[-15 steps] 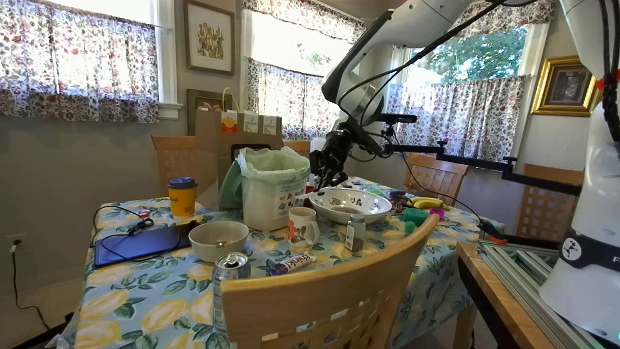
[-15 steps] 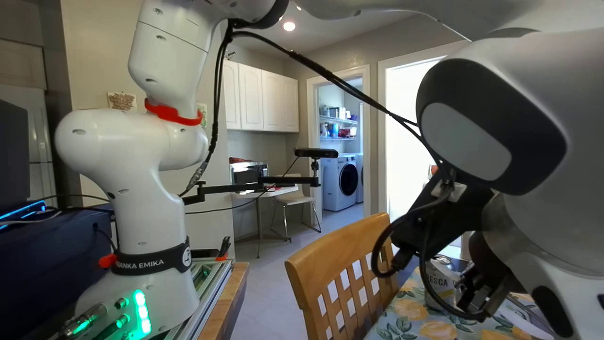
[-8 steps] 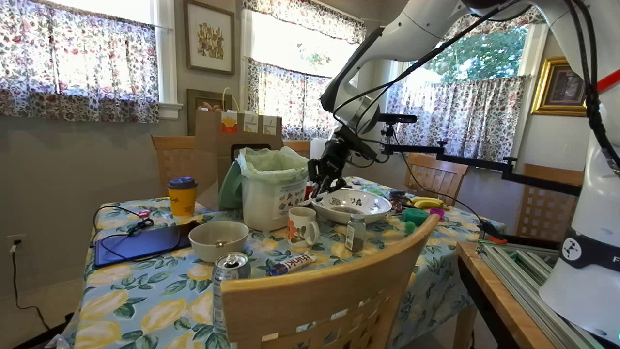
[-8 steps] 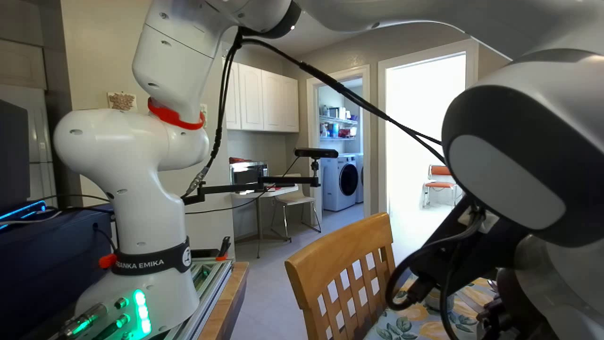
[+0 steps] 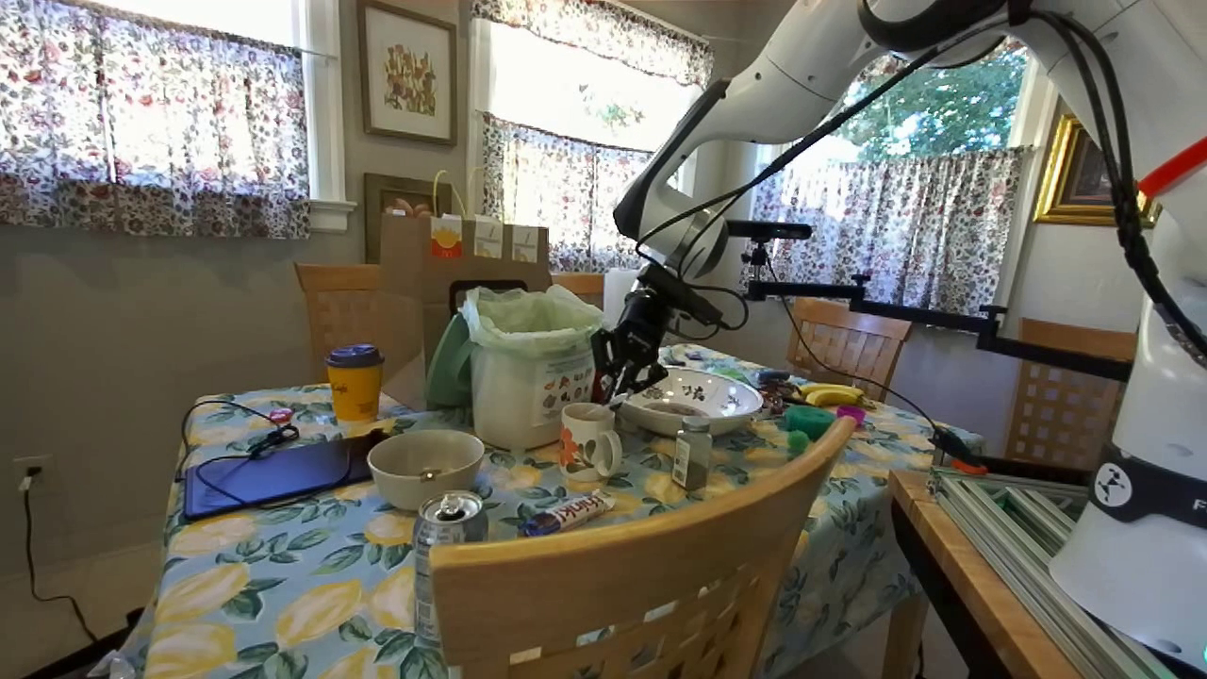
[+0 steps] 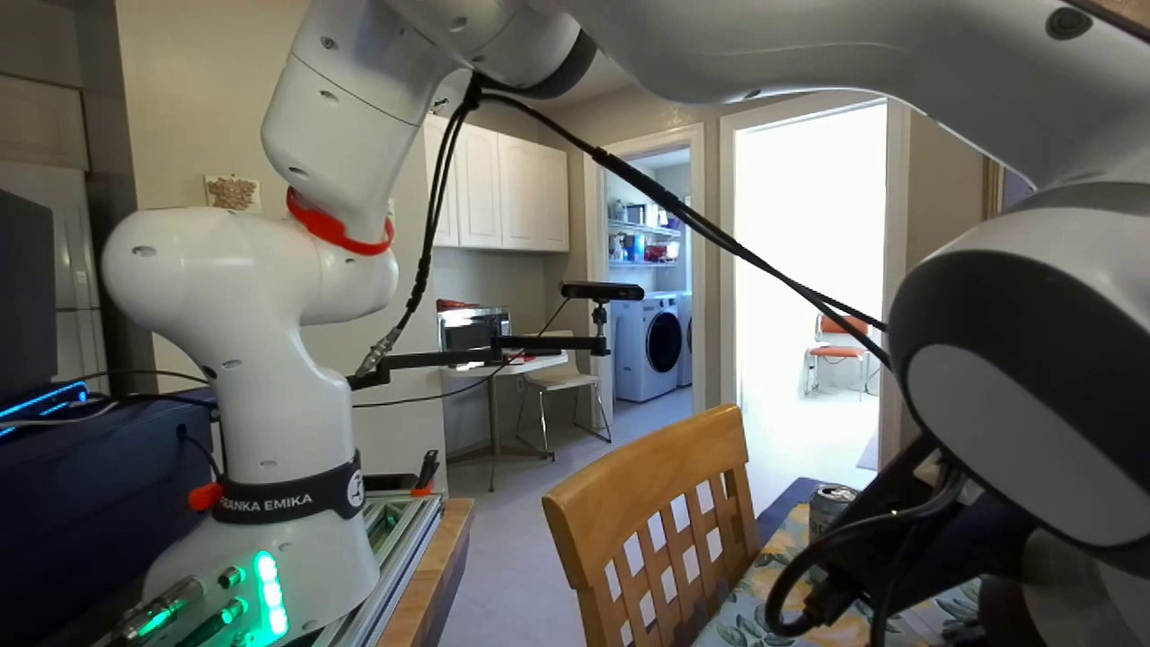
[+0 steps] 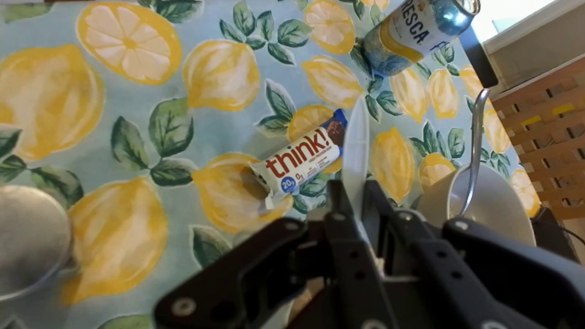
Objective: Cut the packet with the knife
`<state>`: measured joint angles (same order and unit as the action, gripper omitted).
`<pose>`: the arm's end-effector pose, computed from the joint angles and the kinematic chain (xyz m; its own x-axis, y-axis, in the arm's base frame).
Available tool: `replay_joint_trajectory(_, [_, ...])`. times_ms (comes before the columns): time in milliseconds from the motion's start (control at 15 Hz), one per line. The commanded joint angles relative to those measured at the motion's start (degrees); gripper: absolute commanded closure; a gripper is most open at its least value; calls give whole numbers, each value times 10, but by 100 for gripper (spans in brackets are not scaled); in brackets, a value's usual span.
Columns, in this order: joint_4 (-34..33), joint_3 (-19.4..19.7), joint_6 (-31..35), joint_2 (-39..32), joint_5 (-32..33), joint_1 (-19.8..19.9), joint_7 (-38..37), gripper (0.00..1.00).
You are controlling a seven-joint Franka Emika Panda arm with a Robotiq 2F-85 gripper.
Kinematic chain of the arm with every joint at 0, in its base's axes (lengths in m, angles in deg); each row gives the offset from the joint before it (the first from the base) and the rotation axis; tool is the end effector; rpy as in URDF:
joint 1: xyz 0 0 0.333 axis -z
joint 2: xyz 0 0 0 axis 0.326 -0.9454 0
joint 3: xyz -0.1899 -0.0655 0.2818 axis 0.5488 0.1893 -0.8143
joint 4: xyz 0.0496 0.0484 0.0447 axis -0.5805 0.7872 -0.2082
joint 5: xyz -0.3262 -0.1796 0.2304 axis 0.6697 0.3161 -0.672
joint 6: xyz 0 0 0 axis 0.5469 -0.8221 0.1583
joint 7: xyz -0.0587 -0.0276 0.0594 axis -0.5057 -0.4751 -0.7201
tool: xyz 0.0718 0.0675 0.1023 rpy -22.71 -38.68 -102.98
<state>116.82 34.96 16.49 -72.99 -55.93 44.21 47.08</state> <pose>0.5471 -0.3288 0.1312 0.5376 -0.6561 -0.5297 -0.8266 -0.2861 -0.4846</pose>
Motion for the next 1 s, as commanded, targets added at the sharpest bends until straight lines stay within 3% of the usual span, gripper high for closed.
replay_joint_trajectory(0, [-46, -7, -17, -35, -6, 11, -25, 97])
replay_joint_trajectory(333, [-65, -7, -19, -51, -4, 12, -40, 97])
replay_joint_trajectory(400, [-67, -7, -19, -53, -3, 12, -40, 61])
replay_joint_trajectory(467, [-70, -7, -19, -55, -3, 12, -42, 61])
replay_joint_trajectory(933, [-53, -2, -21, -25, 20, 1, -32, 9])
